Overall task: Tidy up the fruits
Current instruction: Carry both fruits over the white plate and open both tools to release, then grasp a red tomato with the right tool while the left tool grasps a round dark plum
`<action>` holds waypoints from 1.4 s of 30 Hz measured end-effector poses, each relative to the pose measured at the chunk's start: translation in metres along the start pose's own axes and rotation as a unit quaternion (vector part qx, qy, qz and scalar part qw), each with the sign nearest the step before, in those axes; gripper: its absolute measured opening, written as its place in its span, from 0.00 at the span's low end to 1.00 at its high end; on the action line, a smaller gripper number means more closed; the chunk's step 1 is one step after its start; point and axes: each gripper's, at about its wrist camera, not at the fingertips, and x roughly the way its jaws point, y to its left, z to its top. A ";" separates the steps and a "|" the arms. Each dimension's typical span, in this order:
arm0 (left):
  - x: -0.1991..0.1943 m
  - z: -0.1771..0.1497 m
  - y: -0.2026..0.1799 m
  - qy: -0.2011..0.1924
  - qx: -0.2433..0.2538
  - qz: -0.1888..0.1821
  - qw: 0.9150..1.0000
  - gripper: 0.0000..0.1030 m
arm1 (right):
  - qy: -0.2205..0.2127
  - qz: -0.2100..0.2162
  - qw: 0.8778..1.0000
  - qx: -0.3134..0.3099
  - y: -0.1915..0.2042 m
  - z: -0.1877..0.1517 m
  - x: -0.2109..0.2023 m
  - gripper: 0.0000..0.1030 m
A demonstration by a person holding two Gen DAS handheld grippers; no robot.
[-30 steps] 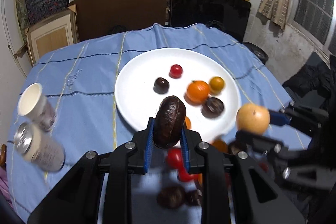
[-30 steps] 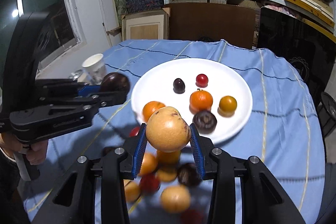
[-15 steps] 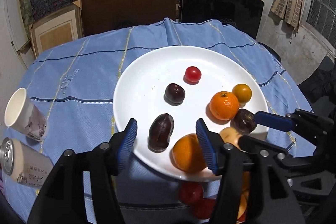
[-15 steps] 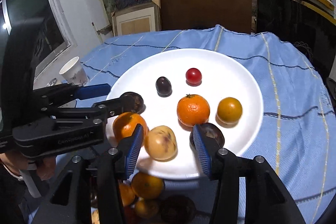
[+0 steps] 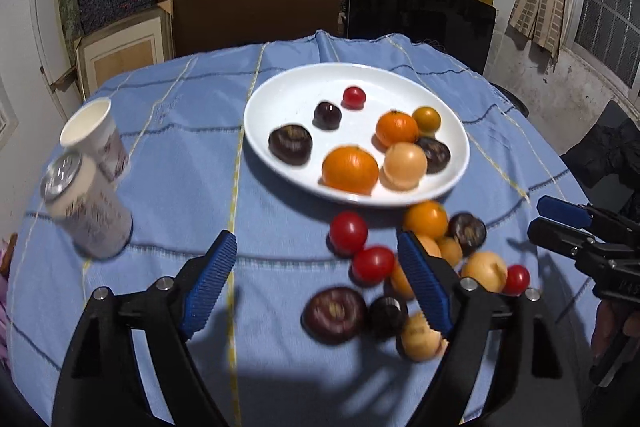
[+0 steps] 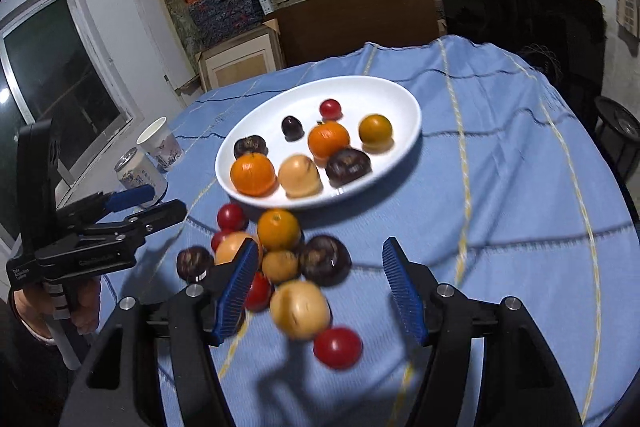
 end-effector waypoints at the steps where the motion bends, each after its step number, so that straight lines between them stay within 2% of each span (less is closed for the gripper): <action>1: -0.002 -0.006 0.001 0.002 -0.003 -0.002 1.000 0.78 | 0.000 0.002 1.000 0.004 0.000 -0.004 -0.002 0.63; 6: -0.012 -0.038 0.004 0.020 -0.015 -0.004 1.000 0.78 | 0.012 0.003 1.000 0.001 0.008 -0.030 -0.009 0.64; 14: -0.021 -0.063 0.006 0.031 -0.015 -0.011 0.999 0.78 | 0.029 0.000 0.999 -0.015 0.018 -0.050 -0.008 0.64; 23: -0.010 -0.067 0.010 0.044 -0.014 -0.014 0.999 0.78 | 0.040 -0.062 0.995 -0.069 0.026 -0.048 0.006 0.63; 24: -0.008 -0.067 0.011 0.047 -0.015 -0.015 0.999 0.78 | 0.045 -0.072 0.993 -0.077 0.026 -0.047 0.010 0.62; 26: -0.005 -0.067 0.013 0.050 -0.019 -0.017 0.998 0.78 | 0.059 -0.082 0.991 -0.091 0.027 -0.044 0.020 0.49; 28: -0.003 -0.066 0.015 0.053 -0.020 -0.014 0.998 0.78 | 0.075 -0.094 0.988 -0.094 0.024 -0.044 0.032 0.42; 30: 0.000 -0.066 0.016 0.056 -0.020 -0.011 0.998 0.78 | 0.071 -0.102 0.987 -0.101 0.023 -0.045 0.035 0.40; 31: 0.001 -0.065 0.016 0.057 -0.019 -0.009 0.998 0.78 | 0.067 -0.104 0.987 -0.102 0.022 -0.045 0.035 0.33; 32: 0.003 -0.065 0.016 0.058 -0.017 -0.005 0.998 0.78 | 0.065 -0.099 0.988 -0.098 0.020 -0.045 0.034 0.28; 34: 0.007 -0.063 0.015 0.058 -0.012 0.004 0.998 0.78 | 0.064 -0.067 0.993 -0.079 0.014 -0.045 0.030 0.28; 42: 0.028 -0.055 0.006 0.062 0.022 0.025 0.997 0.77 | 0.061 -0.026 0.996 -0.064 0.010 -0.047 0.025 0.28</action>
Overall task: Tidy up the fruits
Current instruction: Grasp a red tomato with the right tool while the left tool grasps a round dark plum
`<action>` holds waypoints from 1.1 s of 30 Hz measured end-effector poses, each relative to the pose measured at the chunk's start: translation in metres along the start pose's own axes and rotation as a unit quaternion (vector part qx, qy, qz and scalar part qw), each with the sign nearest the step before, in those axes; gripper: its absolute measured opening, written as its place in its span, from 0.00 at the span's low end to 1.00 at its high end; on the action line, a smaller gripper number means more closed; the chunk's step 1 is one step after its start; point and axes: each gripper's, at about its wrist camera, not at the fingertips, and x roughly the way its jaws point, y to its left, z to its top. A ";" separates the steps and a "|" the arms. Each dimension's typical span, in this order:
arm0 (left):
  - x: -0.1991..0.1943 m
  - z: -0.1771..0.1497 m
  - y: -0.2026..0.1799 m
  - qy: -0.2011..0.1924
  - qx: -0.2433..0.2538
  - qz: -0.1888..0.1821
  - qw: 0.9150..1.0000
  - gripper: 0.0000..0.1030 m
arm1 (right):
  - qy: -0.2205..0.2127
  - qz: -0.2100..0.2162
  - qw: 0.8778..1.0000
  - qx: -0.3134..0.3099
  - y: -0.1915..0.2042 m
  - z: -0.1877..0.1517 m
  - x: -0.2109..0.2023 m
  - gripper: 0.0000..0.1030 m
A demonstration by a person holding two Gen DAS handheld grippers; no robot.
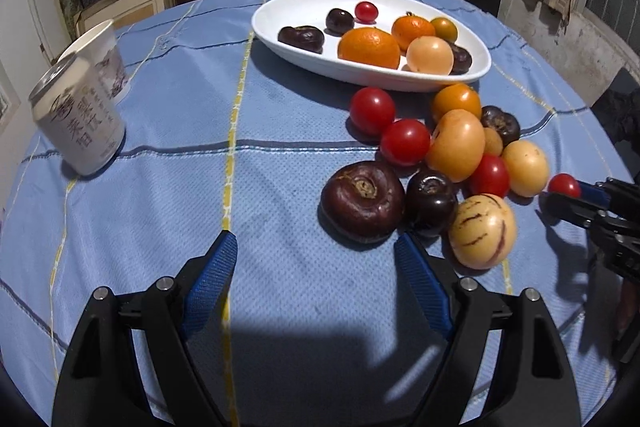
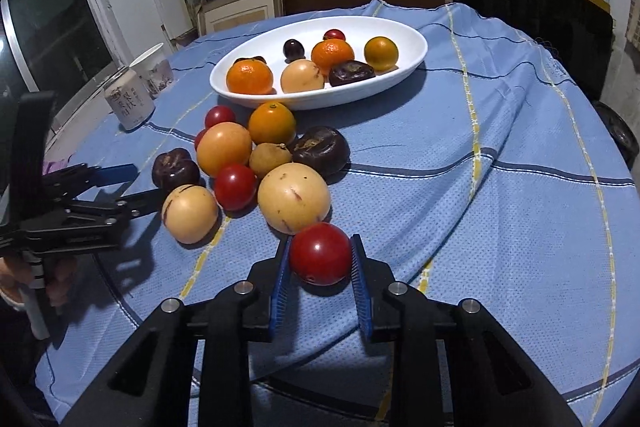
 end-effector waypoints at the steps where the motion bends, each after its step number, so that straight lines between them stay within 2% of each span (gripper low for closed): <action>1: 0.001 0.002 -0.002 -0.006 0.007 0.000 1.000 0.75 | 0.001 0.004 1.000 -0.001 0.001 0.000 0.000 0.28; 5: 0.005 0.010 -0.004 -0.015 0.017 -0.011 1.000 0.64 | 0.003 0.008 1.000 0.003 0.000 0.000 0.001 0.28; 7: 0.006 0.013 -0.007 -0.022 0.028 -0.020 0.999 0.54 | 0.001 0.009 1.000 0.005 -0.001 -0.001 0.000 0.28; 8: 0.006 0.014 -0.010 -0.024 0.034 -0.025 0.999 0.41 | 0.000 0.010 1.000 0.005 -0.001 0.000 0.000 0.28; 9: 0.005 0.015 -0.012 -0.025 0.036 -0.027 0.999 0.40 | 0.000 0.010 1.000 0.005 -0.001 0.000 -0.001 0.28; 12: 0.004 0.014 -0.014 -0.022 0.036 -0.028 0.999 0.40 | -0.002 0.012 1.000 0.005 -0.001 0.000 -0.002 0.28; 15: -0.004 0.013 -0.009 -0.016 0.013 -0.043 0.999 0.40 | -0.005 0.014 1.000 0.004 0.000 0.000 -0.004 0.28; 23: -0.028 0.000 -0.008 -0.023 0.003 -0.035 0.999 0.40 | -0.006 0.015 1.000 -0.008 0.012 -0.004 -0.008 0.28; 33: -0.038 -0.012 -0.012 -0.019 0.001 -0.040 0.999 0.40 | -0.015 0.023 1.000 -0.011 0.027 -0.009 -0.018 0.28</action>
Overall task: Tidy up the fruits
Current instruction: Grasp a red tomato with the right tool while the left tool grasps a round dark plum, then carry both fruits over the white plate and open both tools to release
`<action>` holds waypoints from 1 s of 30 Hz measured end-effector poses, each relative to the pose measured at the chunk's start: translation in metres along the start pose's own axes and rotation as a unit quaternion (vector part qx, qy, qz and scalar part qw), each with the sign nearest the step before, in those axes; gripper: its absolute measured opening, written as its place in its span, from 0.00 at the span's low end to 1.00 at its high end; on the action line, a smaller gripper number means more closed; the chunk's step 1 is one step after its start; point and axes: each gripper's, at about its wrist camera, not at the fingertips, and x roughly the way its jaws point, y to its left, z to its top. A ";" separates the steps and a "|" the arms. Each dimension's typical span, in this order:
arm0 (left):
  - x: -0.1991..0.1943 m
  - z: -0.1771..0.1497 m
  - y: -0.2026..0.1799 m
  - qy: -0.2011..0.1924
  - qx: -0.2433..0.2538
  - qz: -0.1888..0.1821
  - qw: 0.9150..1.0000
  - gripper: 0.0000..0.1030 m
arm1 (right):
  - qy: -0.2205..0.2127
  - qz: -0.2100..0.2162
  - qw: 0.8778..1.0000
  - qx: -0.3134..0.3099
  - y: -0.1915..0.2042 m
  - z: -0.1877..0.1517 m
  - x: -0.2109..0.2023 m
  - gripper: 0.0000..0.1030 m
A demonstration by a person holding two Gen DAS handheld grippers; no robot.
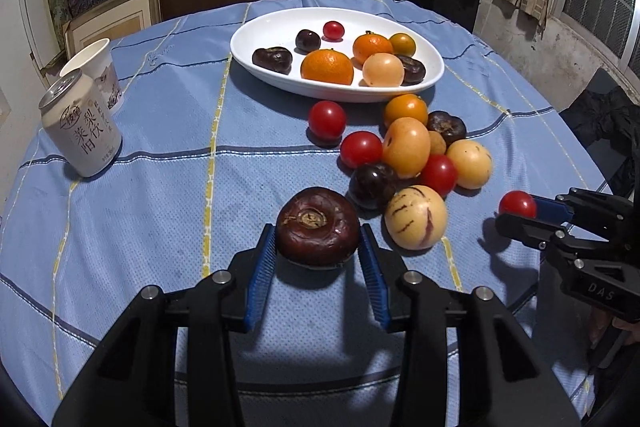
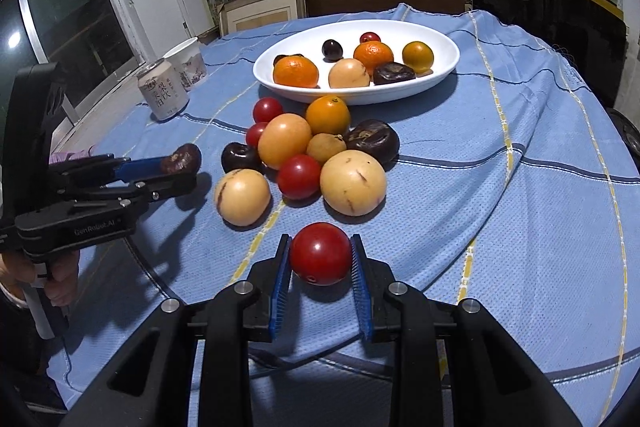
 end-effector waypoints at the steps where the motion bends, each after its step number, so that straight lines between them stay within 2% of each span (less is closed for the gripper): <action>1: -0.002 0.001 0.000 -0.001 0.000 -0.001 1.000 0.40 | -0.006 0.003 1.000 0.000 0.001 0.002 -0.003 0.28; 9: -0.017 0.030 0.000 -0.026 0.004 -0.012 1.000 0.40 | -0.040 0.012 0.999 -0.014 0.011 0.037 -0.017 0.28; 15: -0.018 0.081 0.000 -0.056 0.007 -0.019 0.998 0.40 | -0.068 0.007 0.997 -0.024 0.009 0.096 -0.006 0.28; 19: 0.005 0.117 0.009 -0.060 -0.008 -0.005 0.998 0.40 | -0.076 -0.012 0.997 0.002 -0.006 0.129 0.022 0.28; 23: 0.038 0.142 0.024 -0.042 -0.037 0.003 0.998 0.40 | -0.062 -0.016 0.997 0.033 -0.023 0.146 0.058 0.28; 30: 0.086 0.164 0.036 -0.018 -0.051 0.011 0.998 0.40 | -0.025 0.014 0.998 0.058 -0.029 0.159 0.102 0.29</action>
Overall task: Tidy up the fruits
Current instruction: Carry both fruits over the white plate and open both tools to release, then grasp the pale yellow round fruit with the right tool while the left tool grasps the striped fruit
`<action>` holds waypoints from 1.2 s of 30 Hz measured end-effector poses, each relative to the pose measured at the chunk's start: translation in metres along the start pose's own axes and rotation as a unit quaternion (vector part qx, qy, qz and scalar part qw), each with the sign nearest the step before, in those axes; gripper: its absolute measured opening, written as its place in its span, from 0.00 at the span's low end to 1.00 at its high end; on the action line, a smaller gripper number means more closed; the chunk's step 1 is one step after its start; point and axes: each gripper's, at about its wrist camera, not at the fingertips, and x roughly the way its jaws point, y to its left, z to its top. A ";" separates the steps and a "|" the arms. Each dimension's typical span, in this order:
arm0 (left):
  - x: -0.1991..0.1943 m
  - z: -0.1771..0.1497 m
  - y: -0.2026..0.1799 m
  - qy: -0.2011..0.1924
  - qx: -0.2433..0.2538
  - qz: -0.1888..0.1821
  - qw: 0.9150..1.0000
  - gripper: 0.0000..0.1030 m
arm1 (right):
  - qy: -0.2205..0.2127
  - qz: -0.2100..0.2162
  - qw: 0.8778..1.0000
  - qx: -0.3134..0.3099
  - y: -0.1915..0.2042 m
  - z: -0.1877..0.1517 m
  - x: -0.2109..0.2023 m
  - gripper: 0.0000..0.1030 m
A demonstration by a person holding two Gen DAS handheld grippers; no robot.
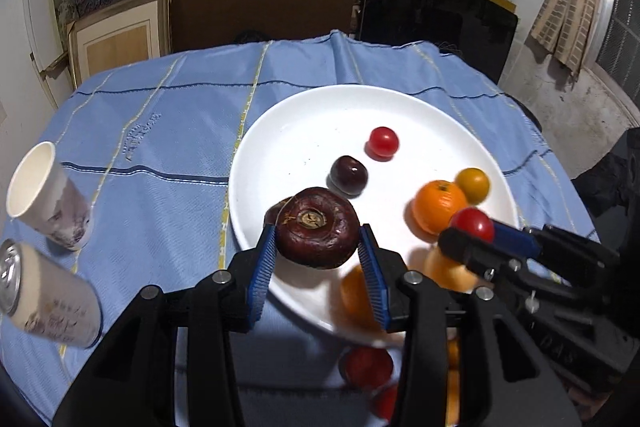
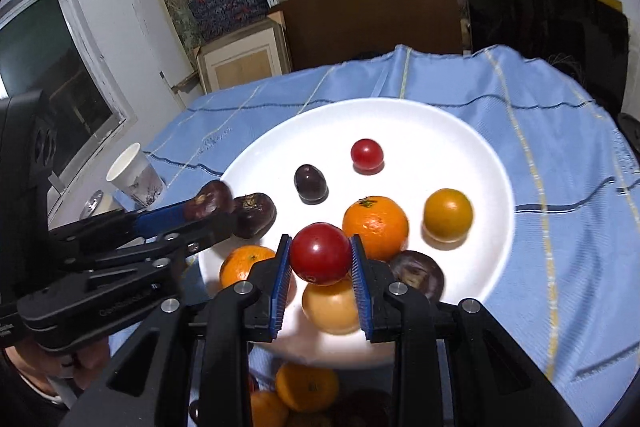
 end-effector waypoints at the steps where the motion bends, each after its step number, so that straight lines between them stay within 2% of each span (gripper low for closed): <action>1: 0.004 0.001 0.001 0.002 -0.003 -0.001 1.000 0.41 | 0.000 0.006 1.000 0.012 -0.001 0.002 0.004 0.31; 2: 0.007 0.002 0.002 0.002 -0.010 0.003 1.000 0.46 | -0.003 0.010 1.000 0.020 -0.002 0.002 0.005 0.37; 5: 0.002 0.002 0.007 -0.008 -0.030 0.005 1.000 0.59 | -0.018 0.017 0.999 0.029 -0.003 0.002 -0.004 0.46; 10: -0.017 -0.008 0.010 -0.016 -0.036 0.002 0.999 0.59 | -0.029 0.020 0.999 0.034 -0.007 -0.008 -0.031 0.47; 13: -0.031 -0.021 0.004 -0.015 -0.027 -0.002 1.000 0.59 | -0.040 0.003 0.999 0.026 -0.010 -0.024 -0.053 0.57; 16: -0.049 -0.039 -0.003 -0.019 -0.017 -0.011 1.000 0.61 | -0.041 -0.014 0.999 0.010 -0.011 -0.043 -0.071 0.57; 18: -0.059 -0.050 -0.005 -0.019 -0.016 -0.015 1.000 0.67 | -0.032 -0.017 0.999 0.006 -0.013 -0.052 -0.078 0.57; 23: -0.081 -0.084 -0.017 -0.024 0.004 -0.010 1.000 0.73 | -0.018 -0.026 0.999 -0.007 -0.011 -0.084 -0.093 0.62; 29: -0.089 -0.118 -0.018 -0.009 -0.004 -0.017 1.000 0.74 | -0.002 -0.033 0.999 -0.015 -0.008 -0.115 -0.097 0.62; 36: -0.087 -0.136 -0.015 -0.005 -0.005 -0.022 1.000 0.75 | 0.032 -0.054 0.997 -0.038 -0.001 -0.135 -0.084 0.62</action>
